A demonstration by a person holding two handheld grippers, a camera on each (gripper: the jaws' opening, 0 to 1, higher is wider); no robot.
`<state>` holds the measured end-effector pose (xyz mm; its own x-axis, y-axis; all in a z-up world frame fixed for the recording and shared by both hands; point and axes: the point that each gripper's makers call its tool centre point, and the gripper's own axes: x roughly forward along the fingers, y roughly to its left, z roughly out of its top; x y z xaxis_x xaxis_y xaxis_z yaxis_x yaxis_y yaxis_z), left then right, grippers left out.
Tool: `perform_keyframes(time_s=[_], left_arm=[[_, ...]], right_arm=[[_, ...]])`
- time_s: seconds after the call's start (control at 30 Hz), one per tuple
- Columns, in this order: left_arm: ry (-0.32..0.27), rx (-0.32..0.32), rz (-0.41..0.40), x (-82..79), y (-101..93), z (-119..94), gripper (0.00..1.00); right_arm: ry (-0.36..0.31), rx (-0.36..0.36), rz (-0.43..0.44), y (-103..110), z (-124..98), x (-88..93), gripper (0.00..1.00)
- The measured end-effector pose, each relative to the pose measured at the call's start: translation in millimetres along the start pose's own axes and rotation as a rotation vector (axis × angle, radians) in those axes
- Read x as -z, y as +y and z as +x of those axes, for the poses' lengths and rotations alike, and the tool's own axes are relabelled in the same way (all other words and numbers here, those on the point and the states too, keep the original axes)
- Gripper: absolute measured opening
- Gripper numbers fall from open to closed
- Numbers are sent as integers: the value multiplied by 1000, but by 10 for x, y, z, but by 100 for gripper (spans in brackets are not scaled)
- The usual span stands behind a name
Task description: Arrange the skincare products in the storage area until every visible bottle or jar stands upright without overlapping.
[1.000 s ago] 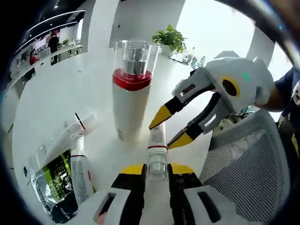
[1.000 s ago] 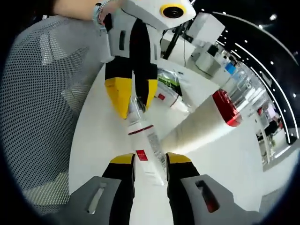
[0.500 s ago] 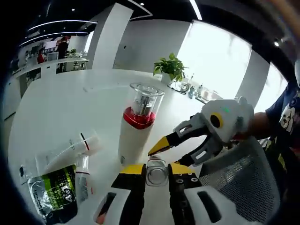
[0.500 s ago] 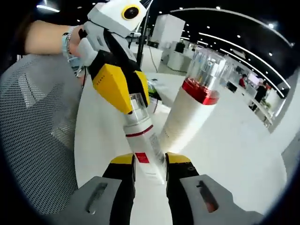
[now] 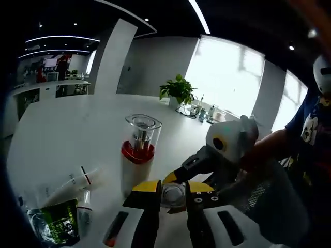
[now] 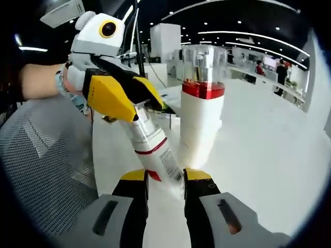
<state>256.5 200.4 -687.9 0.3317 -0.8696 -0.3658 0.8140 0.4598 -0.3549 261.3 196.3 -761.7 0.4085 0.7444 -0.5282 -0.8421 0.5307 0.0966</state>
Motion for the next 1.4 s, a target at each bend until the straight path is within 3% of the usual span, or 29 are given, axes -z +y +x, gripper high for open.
perform_keyframes(time_s=[0.07, 0.17, 0.2, 0.43, 0.53, 0.57, 0.63, 0.9, 1.4], left_arm=[[-20, 20, -6, -41, -48, 19, 18], [-65, 58, -71, -131, -121, 46, 1], [-54, 55, -61, -114, -119, 78, 1], [-71, -17, -8, -132, 18, 30, 8], [-72, -48, 4, -153, 118, -51, 17], [-74, -54, -6, -158, 150, -86, 16], [-68, -56, -11, -144, 172, -126, 17], [-56, -66, 23, -128, 173, -137, 17], [-13, -45, 102, -85, 111, -219, 23]], right_arm=[[-11, -13, 26, 28, 8, 0, 24], [-12, -50, 25, 131, 34, 5, 22], [-33, -49, 29, 142, 37, -42, 21], [-6, -51, 34, 136, 47, -36, 19], [65, -28, -34, 123, 77, 81, 16], [99, -9, -60, 102, 79, 134, 5], [131, -9, -102, 55, 123, 174, 0], [84, -11, -115, 30, 95, 70, 4], [88, -23, -163, 138, 45, 124, 10]])
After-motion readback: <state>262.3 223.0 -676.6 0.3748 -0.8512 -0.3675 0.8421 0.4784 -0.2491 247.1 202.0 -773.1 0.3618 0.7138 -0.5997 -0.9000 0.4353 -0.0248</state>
